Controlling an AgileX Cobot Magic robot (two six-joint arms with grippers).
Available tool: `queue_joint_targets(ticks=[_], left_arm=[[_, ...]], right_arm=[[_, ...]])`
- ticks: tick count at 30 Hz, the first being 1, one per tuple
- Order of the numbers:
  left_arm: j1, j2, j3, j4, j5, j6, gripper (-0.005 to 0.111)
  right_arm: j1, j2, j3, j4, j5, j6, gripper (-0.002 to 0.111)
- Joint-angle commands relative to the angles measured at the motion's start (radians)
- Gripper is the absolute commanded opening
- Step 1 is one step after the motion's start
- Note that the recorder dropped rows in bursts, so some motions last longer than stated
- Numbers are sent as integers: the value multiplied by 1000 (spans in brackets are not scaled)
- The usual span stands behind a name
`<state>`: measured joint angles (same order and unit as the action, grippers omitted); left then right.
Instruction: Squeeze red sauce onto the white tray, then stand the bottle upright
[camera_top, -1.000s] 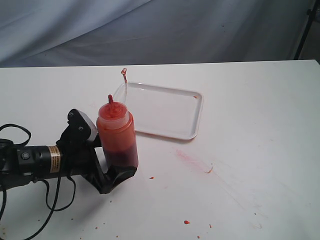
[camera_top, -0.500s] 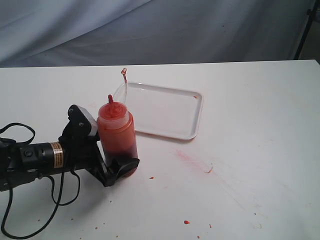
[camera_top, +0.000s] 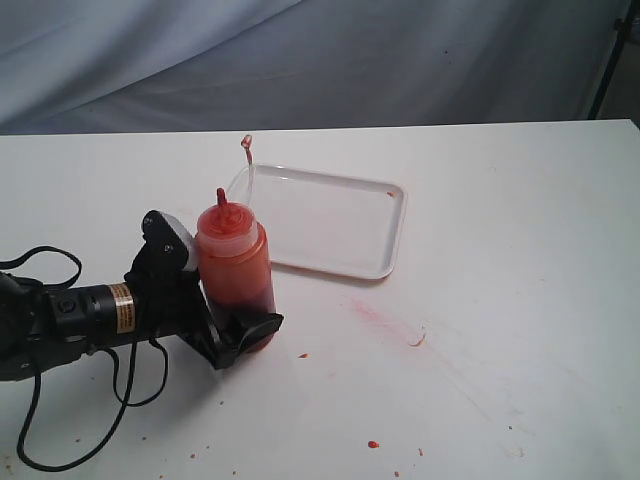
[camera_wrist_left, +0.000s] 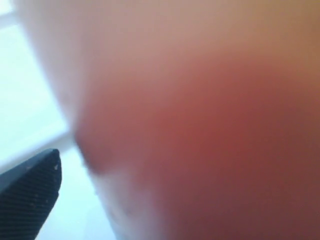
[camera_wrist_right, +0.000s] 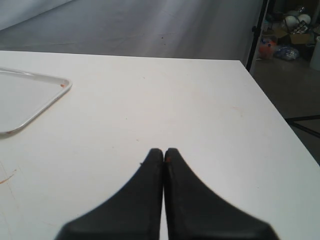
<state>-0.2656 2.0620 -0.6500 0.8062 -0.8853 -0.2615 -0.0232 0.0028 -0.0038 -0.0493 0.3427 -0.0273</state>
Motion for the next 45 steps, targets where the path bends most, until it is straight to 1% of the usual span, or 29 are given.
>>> queue_joint_targets(ticks=[1,23,25,27,29,32,35,37,43,45], left_arm=[[-3,8,-8,-32,-17,9,104],[-3,8,-8,-23,-8,9,104],[-3,8,-8,-23,-3,9,102],[-3,8,-8,-23,2,9,95],[-3,8,-8,-23,4,9,82],[-3,8,-8,20,4,9,61],[-3,8,-8,42,2,9,47],[-3,8,-8,42,2,9,39],[-3,8,-8,42,0,9,20],[-3,8,-8,40,0,9,11]], right_arm=[[1,-3,4,1,-9,1,0],[1,-3,4,1,-9,1,0],[1,-3,4,1,-9,1,0],[1,-3,4,1,-9,1,0],[1,-3,4,1,-9,1,0],[1,-3,4,1,-9,1,0],[1,-3,4,1,-9,1,0],[1,-3,4,1,-9,1,0],[1,-3,4,1,-9,1,0],[1,-3,4,1,-9,1,0]])
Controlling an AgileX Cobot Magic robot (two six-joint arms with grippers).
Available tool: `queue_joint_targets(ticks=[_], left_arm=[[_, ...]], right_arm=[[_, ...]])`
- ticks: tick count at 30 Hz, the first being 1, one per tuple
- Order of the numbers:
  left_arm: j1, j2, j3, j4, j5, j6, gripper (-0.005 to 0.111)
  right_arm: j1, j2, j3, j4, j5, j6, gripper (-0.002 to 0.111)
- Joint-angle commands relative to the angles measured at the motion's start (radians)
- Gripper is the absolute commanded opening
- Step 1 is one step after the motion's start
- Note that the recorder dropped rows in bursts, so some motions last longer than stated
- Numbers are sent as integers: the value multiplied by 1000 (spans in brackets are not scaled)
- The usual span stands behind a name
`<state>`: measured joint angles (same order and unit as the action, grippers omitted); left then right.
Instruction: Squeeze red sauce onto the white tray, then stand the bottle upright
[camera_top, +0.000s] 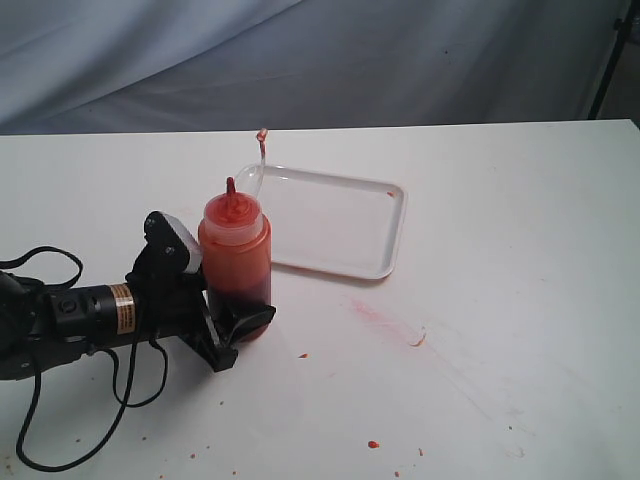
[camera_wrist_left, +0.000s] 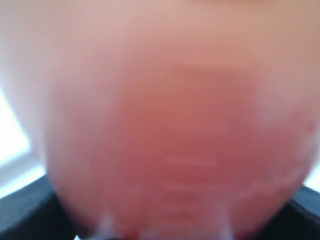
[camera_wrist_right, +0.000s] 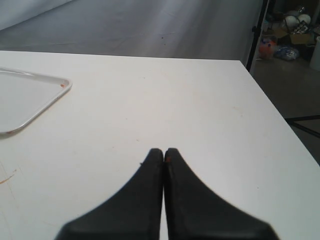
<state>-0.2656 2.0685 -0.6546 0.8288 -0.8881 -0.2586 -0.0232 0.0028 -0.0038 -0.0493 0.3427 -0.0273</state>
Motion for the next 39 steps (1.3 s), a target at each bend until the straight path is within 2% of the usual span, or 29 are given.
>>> queue_joint_targets(ticks=[1,3,39], left_arm=[[-3,1,-3,13,3,6,7],[-3,1,-3,11,3,9,0],[-3,1,-3,27,-56,40,0]], right_arm=[[1,-3,4,1,-9,1,0],[1,-3,4,1,-9,1,0],[1,-3,4,1,-9,1,0]])
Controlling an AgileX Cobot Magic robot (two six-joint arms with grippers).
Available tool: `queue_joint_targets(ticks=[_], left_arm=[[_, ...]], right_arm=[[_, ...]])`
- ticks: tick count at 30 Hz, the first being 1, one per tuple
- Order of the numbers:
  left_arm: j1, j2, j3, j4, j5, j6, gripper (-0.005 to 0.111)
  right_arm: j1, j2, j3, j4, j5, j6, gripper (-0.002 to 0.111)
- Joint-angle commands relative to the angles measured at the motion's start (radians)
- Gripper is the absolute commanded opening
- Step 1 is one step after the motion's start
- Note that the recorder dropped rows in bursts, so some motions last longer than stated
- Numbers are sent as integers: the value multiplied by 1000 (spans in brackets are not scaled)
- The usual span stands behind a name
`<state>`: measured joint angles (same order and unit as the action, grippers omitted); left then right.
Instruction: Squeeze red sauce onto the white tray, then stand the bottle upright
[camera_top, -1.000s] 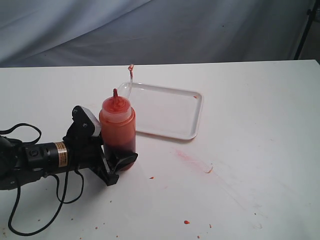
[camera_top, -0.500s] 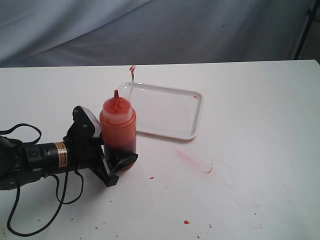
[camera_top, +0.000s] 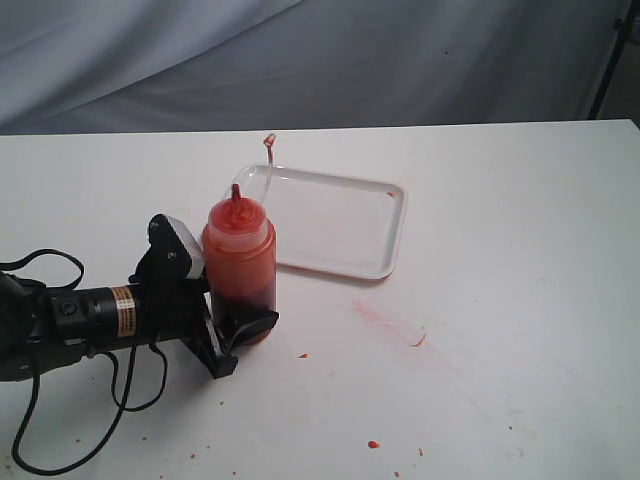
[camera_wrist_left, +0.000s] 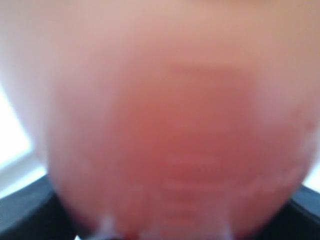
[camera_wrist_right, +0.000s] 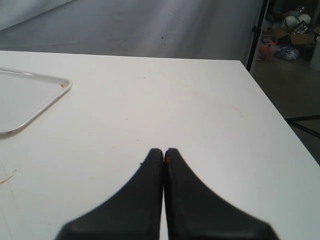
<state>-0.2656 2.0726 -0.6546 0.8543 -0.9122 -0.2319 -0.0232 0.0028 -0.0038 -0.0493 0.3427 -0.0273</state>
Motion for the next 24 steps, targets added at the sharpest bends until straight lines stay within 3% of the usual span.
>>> queue_joint_targets(ticks=[1,24], left_arm=[[-3,-3,-3,1,-32,29,0],[-3,-3,-1,1,-34,36,0]], right_arm=[[1,-3,4,1,-9,1,0],[1,-3,4,1,-9,1,0]])
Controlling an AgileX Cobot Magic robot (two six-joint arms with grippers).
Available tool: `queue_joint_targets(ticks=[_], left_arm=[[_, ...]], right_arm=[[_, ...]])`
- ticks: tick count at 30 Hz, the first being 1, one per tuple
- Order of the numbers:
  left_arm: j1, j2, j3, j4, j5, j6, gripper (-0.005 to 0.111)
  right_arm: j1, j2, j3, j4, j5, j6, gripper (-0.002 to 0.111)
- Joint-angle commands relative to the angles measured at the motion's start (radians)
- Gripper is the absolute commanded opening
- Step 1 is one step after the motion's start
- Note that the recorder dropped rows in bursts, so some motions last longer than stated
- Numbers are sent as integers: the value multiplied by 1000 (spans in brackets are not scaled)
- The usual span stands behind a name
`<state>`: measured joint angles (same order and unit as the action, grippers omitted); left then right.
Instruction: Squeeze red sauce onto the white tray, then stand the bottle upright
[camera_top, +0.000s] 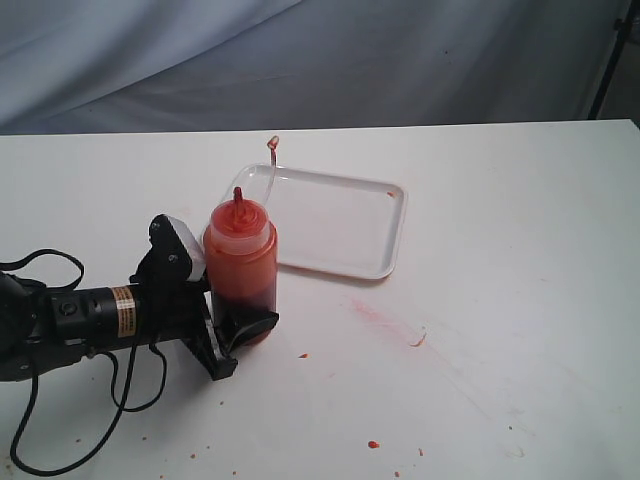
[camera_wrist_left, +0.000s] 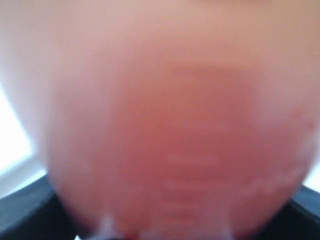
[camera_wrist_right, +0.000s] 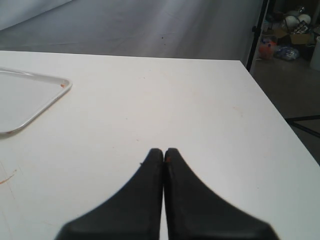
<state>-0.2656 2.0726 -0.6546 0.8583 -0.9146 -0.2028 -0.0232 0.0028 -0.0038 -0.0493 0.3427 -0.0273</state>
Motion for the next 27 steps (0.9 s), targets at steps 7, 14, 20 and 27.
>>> queue_joint_targets(ticks=[7,14,20,27], left_arm=[[-3,-3,-1,-3,-32,6,0],[-3,-3,-1,87,-84,12,0],[-3,-14,-1,101,-74,47,0],[-3,-72,0,101,-49,47,0]], right_arm=[[1,-3,4,10,-50,1,0],[1,-3,4,205,-251,1,0],[1,-3,4,355,-365,27,0],[4,-3,-49,515,-194,0,0]])
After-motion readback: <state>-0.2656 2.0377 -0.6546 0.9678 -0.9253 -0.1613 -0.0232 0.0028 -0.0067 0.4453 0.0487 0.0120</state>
